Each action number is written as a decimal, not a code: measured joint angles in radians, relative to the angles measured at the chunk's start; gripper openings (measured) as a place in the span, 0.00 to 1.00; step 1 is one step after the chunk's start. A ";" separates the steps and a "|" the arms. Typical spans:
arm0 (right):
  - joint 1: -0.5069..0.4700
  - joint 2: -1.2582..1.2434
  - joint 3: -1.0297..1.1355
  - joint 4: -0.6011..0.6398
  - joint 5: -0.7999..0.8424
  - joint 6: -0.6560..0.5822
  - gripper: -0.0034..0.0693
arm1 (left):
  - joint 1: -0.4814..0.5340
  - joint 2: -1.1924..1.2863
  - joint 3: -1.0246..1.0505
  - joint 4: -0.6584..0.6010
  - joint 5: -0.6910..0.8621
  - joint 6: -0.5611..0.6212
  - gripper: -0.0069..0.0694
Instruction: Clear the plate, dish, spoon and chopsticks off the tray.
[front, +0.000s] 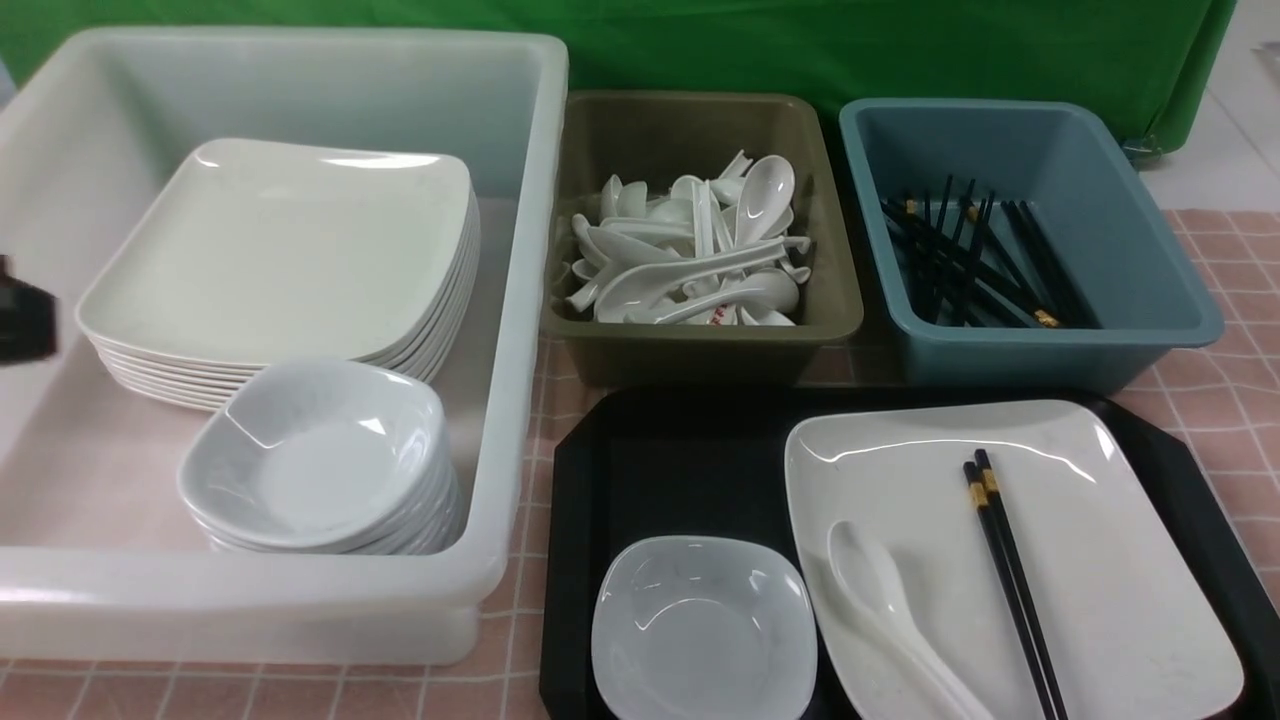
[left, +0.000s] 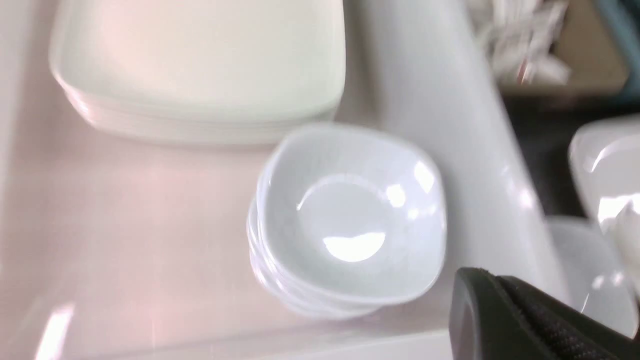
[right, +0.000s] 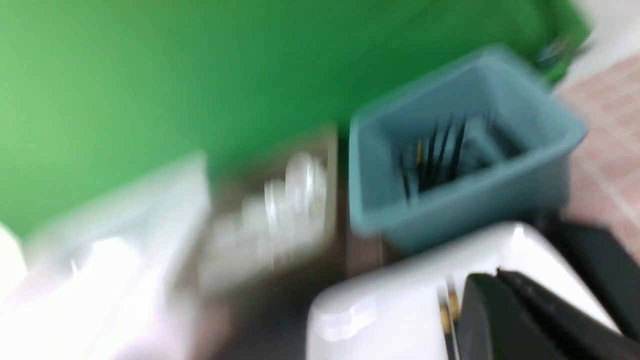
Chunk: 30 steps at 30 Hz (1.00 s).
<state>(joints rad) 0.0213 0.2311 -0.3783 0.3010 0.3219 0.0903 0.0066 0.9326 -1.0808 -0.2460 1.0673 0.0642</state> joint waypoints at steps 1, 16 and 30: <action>0.009 0.047 -0.050 -0.014 0.082 -0.034 0.09 | -0.001 0.052 -0.001 -0.013 0.004 0.016 0.11; 0.053 1.115 -0.672 -0.077 0.543 -0.264 0.16 | -0.604 0.395 -0.164 0.091 -0.030 -0.082 0.07; 0.163 1.608 -0.907 -0.332 0.504 -0.121 0.69 | -0.758 0.758 -0.405 0.110 -0.065 -0.100 0.07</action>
<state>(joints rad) 0.1844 1.8386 -1.2855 -0.0311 0.8259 -0.0304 -0.7513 1.6901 -1.4860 -0.1357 1.0018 -0.0354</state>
